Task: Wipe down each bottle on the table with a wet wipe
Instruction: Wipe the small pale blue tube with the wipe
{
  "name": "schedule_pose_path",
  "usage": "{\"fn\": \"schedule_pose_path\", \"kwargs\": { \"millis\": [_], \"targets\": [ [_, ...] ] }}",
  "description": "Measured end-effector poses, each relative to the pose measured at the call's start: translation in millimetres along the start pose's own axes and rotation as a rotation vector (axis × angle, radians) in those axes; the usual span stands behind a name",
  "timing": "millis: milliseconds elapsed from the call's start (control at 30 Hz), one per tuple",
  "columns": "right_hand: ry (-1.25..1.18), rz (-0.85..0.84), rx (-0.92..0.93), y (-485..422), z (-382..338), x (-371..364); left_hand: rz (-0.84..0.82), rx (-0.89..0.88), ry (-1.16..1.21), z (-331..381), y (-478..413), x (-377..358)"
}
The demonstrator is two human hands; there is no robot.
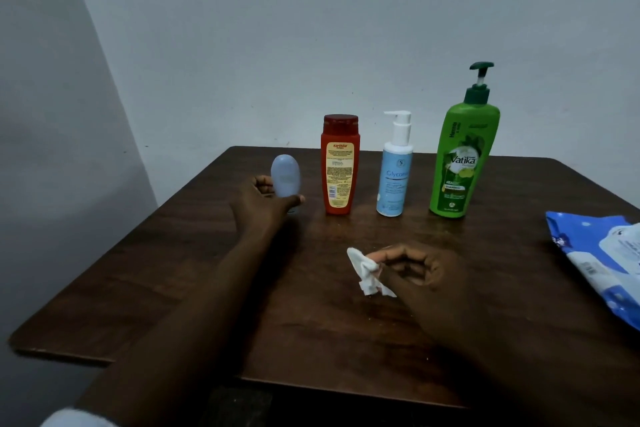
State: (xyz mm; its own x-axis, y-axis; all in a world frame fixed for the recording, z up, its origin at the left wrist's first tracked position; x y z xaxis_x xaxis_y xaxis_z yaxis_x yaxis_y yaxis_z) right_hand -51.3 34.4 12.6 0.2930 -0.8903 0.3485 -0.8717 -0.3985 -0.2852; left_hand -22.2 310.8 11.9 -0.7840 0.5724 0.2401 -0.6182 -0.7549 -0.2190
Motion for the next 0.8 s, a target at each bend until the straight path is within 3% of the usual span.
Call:
{"fn": "schedule_pose_path", "kwargs": {
  "millis": [800],
  "targets": [
    [0.0, -0.022, -0.017, -4, 6, -4, 0.036, -0.051, -0.012, -7, -15, -7]
  ]
}}
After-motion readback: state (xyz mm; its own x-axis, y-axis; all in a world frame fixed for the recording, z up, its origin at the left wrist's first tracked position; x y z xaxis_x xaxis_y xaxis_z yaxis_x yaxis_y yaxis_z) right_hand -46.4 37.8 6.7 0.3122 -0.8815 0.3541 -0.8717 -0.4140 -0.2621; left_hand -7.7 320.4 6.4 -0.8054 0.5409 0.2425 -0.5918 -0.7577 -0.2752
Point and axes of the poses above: each hand's wrist, its own y-axis away from the middle knuckle, its own x-axis out of the back of the hand, z = x × y, the point moved 5 cm from there along -y, towards the middle knuckle, and after that the axes turned 3 degrees about -x, right-handed, at the moved point
